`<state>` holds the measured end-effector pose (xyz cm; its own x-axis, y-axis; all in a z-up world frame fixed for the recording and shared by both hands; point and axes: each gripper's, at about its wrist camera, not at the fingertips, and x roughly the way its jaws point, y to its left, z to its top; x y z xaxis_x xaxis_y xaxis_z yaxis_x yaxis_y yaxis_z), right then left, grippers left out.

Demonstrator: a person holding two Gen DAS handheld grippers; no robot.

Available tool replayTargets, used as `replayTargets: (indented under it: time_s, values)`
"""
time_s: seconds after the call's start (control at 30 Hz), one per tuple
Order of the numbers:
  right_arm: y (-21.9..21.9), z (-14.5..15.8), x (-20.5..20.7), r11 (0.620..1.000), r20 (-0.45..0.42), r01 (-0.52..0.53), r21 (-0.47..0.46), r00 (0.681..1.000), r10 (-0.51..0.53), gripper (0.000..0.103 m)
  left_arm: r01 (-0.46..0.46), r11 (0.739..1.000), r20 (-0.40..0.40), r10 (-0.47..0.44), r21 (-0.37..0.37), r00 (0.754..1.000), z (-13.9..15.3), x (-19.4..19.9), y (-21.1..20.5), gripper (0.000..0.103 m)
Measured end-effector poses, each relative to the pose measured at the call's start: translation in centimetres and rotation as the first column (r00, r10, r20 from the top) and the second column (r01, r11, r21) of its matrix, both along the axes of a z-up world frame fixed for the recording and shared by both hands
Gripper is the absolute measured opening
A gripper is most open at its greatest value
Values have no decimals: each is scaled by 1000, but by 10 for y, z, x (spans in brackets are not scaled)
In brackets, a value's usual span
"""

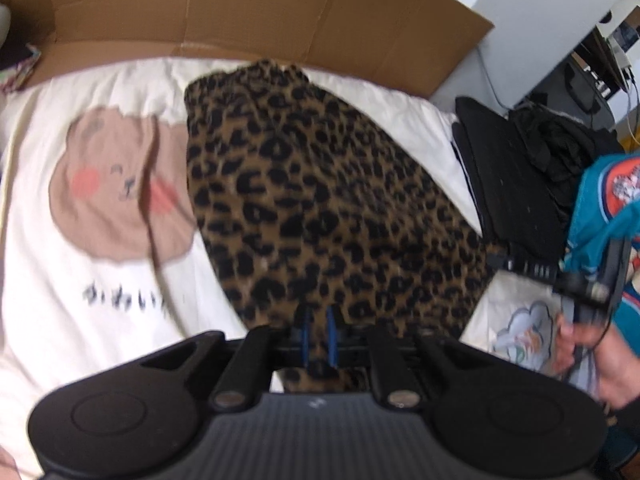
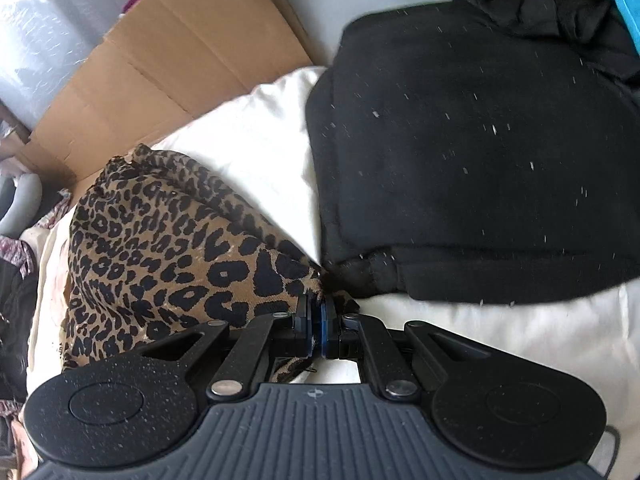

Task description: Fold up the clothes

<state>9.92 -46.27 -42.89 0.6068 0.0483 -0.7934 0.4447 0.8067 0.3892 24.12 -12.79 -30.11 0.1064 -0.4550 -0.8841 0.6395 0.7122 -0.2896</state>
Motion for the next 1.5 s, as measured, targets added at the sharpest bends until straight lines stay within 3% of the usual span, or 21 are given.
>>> replayTargets:
  time_s: [0.2,0.33,0.93,1.17,1.5]
  values:
    - [-5,-6,2,999,-8,9,37,1000,-9,2,2,1000,54,-2,0,999,10,30,-45,9]
    - [-9,-10,0,998,-1,18,60,1000,-18,9,1,1000,86,-1,0,996,17,50,-74,9]
    - [-14,-9,-2,997,-1,-2,81,1000,2,12,-83,996,128,76,44,989,0,110,-175,12]
    - [-13,-11,-3,997,5,-8,74,1000,7,12,-146,988,54,143,49,988,-22,131,-199,12]
    - [-13,-10,-2,998,5,-27,64,1000,26,12,-167,973,-16,172,160,985,-66,125,-215,15]
